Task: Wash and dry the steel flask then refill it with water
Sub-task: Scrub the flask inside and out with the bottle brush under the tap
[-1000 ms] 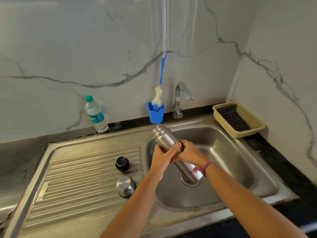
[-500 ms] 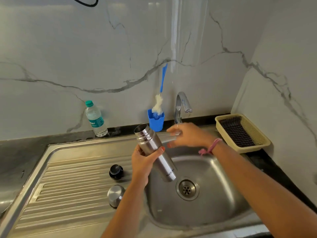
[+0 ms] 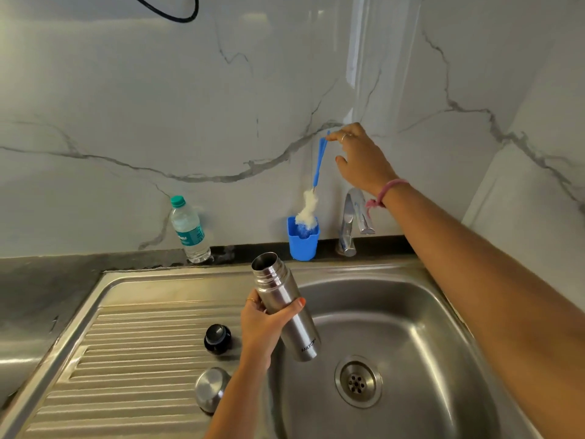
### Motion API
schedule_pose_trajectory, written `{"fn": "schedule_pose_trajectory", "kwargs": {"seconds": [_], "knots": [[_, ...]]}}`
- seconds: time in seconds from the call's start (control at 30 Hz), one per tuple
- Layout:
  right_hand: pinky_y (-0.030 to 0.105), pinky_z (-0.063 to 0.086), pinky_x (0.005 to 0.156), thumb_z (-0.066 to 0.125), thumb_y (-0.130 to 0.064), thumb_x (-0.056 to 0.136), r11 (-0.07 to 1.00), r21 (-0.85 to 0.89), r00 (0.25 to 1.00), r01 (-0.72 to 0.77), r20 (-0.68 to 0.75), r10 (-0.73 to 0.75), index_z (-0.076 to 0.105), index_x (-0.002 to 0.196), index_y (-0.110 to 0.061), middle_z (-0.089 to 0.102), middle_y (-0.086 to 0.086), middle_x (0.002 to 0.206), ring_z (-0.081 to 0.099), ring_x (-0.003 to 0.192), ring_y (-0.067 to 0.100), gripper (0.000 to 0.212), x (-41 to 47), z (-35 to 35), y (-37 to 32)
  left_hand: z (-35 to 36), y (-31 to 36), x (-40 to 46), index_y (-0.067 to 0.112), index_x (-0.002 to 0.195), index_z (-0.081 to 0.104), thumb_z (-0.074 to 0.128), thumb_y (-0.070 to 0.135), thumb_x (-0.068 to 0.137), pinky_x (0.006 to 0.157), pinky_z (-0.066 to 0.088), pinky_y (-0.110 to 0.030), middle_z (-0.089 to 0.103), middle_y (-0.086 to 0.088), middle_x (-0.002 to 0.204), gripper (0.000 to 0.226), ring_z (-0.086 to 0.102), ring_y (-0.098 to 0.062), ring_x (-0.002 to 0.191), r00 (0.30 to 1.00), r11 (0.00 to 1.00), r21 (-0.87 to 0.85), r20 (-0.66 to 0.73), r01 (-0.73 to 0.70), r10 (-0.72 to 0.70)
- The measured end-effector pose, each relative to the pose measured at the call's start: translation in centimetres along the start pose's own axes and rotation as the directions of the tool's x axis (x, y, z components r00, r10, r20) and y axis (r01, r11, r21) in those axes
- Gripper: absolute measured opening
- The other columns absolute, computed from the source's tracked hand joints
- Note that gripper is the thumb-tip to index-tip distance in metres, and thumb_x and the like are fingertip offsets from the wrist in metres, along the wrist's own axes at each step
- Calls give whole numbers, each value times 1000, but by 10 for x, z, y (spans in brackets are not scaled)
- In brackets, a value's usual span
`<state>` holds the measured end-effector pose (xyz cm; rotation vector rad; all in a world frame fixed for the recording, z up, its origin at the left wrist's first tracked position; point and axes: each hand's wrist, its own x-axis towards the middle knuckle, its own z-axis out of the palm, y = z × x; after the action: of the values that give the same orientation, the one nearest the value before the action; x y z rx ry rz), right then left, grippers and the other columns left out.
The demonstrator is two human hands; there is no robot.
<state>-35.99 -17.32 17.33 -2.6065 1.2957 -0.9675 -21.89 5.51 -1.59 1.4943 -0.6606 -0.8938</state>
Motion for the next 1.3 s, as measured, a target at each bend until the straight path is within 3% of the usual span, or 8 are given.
{"fn": "schedule_pose_trajectory", "kwargs": {"seconds": [0.13,0.23,0.3,0.4,0.5,0.67,0.97,1.3], "knots": [[25,45,93,65,-7,88,999,46,996,-19,90,15,38,145,-16,32,9,144,57,112,24,64,34,18,5,-1,-4,9,21,104,64,91,8,61,78,57,-34,74,2,95,52,71,-19,88,1000,1000,20,-18,-5,5],[32,47,96,72,-12,84,979,162,991,-124,74,113,35,144,-9,44,16,138,56,112,26,70,50,29,5,-1,-8,13,22,103,63,91,8,62,73,54,-28,74,4,92,51,71,-14,84,1000,999,41,-16,-1,1],[32,49,94,75,-15,82,952,220,976,-214,82,201,40,137,-3,56,18,127,58,114,28,66,57,38,9,-1,-11,16,22,102,63,91,7,62,72,54,-27,74,4,91,50,71,-14,83,1000,999,49,-23,7,-6],[40,57,82,76,-17,82,891,297,939,-343,146,313,53,120,2,67,18,104,69,92,30,48,63,51,15,-2,-17,20,19,102,64,91,8,62,76,57,-32,74,1,92,51,72,-18,85,999,998,54,-26,27,-25],[37,60,73,72,-10,85,814,409,911,-413,204,360,62,107,3,69,19,100,71,85,31,27,63,56,17,-5,-21,23,18,103,65,92,8,61,80,58,-37,75,0,92,51,72,-21,86,999,997,62,-24,37,-36],[37,60,72,69,-7,87,785,471,915,-403,199,350,65,108,-1,68,17,101,70,87,31,22,65,48,11,-9,-21,24,16,104,65,92,7,61,78,57,-35,75,-1,92,52,72,-21,86,999,998,51,-33,42,-41],[30,60,61,71,-10,86,798,539,955,-269,43,293,65,102,-1,69,11,93,71,79,26,20,68,-19,-20,-10,-10,9,17,106,64,91,7,62,73,54,-28,75,0,93,53,72,-16,84,1000,999,35,-21,-1,2],[20,57,57,70,-11,87,791,592,972,-154,-51,228,64,106,-5,70,10,94,72,74,15,21,30,-80,-54,-10,3,-17,19,108,64,92,11,60,84,58,-38,74,0,97,56,71,-20,90,999,998,29,-3,-51,51]]}}
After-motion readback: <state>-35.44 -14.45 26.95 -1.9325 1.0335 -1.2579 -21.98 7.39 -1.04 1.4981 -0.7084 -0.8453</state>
